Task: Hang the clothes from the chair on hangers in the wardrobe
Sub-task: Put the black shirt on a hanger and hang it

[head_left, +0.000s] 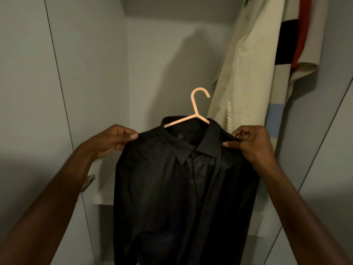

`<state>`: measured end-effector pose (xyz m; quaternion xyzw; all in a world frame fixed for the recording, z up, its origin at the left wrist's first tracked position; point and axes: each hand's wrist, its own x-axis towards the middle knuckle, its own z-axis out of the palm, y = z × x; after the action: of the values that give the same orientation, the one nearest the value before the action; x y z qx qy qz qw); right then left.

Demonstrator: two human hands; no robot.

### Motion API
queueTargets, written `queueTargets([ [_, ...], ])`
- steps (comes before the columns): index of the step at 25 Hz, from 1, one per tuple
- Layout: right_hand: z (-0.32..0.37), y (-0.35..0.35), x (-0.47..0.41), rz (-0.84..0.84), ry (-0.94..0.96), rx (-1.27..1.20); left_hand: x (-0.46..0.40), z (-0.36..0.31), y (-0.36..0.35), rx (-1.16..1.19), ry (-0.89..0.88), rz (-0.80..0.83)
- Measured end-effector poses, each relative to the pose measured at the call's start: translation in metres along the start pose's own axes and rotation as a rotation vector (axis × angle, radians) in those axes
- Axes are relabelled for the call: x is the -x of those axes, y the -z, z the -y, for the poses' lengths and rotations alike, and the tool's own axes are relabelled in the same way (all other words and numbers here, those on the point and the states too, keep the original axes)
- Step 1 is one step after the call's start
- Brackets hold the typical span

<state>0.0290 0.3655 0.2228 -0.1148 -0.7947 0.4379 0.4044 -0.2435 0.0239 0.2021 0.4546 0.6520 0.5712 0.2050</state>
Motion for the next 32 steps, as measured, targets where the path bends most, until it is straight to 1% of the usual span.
queueTargets([
  [2,0.004,-0.003,-0.001,0.008,0.010,0.040,-0.001,0.006,-0.005,-0.249,0.031,-0.015],
  [3,0.007,-0.005,-0.002,0.017,0.012,0.063,-0.003,0.009,-0.007,-0.323,0.027,-0.072],
  [5,0.012,-0.007,-0.004,0.029,0.019,0.105,-0.007,0.013,-0.005,-0.336,-0.021,-0.224],
  [7,0.019,-0.008,-0.006,0.047,0.042,0.136,-0.012,0.013,-0.001,-0.331,-0.088,-0.275],
  [9,0.024,-0.003,-0.009,0.147,0.063,0.108,-0.016,0.011,0.005,-0.330,-0.135,-0.295],
  [12,0.024,0.022,-0.010,0.404,-0.020,-0.048,-0.022,0.007,0.017,-0.319,-0.184,-0.287],
  [14,0.019,0.031,-0.004,0.476,-0.031,-0.157,-0.026,0.003,0.021,-0.320,-0.185,-0.243],
  [16,0.011,0.027,-0.002,0.426,-0.025,-0.354,-0.032,0.000,0.025,-0.319,-0.187,-0.186],
  [17,0.008,0.023,-0.001,0.359,-0.034,-0.421,-0.036,-0.002,0.029,-0.321,-0.194,-0.166],
  [18,0.009,0.019,-0.002,0.293,-0.048,-0.432,-0.040,-0.003,0.034,-0.320,-0.191,-0.152],
  [19,0.010,0.011,-0.002,0.262,-0.051,-0.389,-0.042,-0.004,0.041,-0.305,-0.176,-0.132],
  [21,0.014,-0.004,0.000,0.265,-0.018,-0.168,-0.044,-0.007,0.054,-0.242,-0.152,-0.101],
  [23,0.023,-0.013,0.000,0.228,0.041,-0.033,-0.051,-0.008,0.062,-0.236,-0.151,-0.097],
  [25,0.038,-0.009,-0.007,0.081,0.128,0.032,-0.058,-0.013,0.061,-0.208,-0.178,-0.090],
  [27,0.052,0.003,-0.016,-0.012,0.215,0.097,-0.064,-0.023,0.059,-0.156,-0.206,-0.107],
  [28,0.058,0.008,-0.018,-0.021,0.241,0.127,-0.067,-0.028,0.060,-0.144,-0.217,-0.098],
  [30,0.065,0.012,-0.017,-0.008,0.237,0.161,-0.070,-0.035,0.063,-0.191,-0.208,-0.063],
  [32,0.066,0.009,-0.012,-0.017,0.188,0.099,-0.072,-0.036,0.067,-0.280,-0.195,-0.084],
])
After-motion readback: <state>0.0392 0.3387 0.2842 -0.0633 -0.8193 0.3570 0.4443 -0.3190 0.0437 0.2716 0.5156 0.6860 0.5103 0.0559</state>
